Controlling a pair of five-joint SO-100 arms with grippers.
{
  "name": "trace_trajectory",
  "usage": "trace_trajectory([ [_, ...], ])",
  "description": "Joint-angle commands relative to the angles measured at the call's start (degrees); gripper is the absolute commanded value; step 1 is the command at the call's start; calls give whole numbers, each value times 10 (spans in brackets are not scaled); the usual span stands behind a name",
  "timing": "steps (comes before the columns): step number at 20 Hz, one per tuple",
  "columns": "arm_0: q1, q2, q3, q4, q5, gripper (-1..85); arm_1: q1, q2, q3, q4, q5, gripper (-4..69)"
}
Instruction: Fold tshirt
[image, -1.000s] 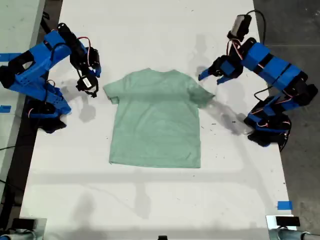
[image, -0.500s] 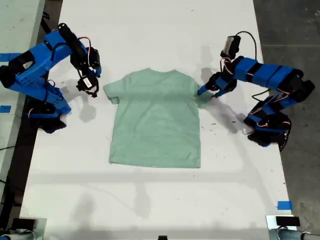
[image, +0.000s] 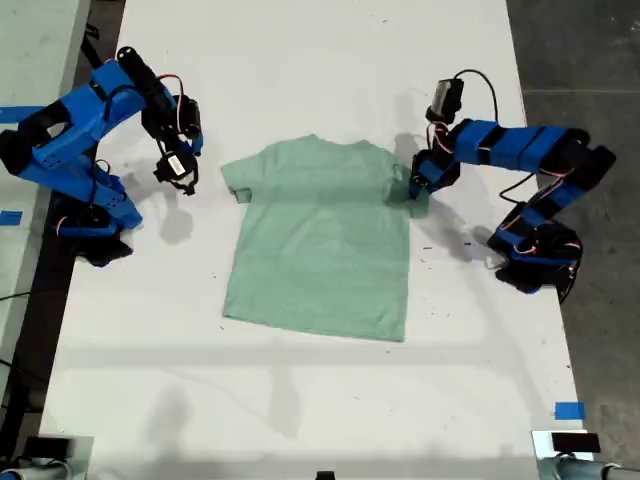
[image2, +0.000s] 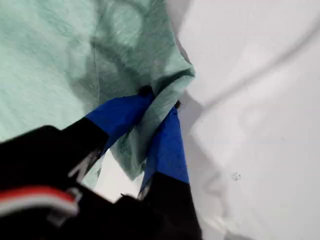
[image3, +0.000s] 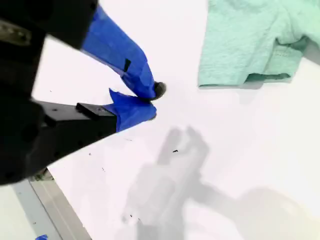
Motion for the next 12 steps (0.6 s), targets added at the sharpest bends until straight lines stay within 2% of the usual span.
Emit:
trace_trajectory([
  [1, 16, 3, -40, -2, -2, 0, 5, 4, -12, 18, -5, -4],
  [8, 23, 3, -41, -2, -7, 0, 0, 95, -104, 149, -4, -19],
  [12, 27, 3, -42, -6, -11, 0, -60, 107, -229, 189, 45, -20],
])
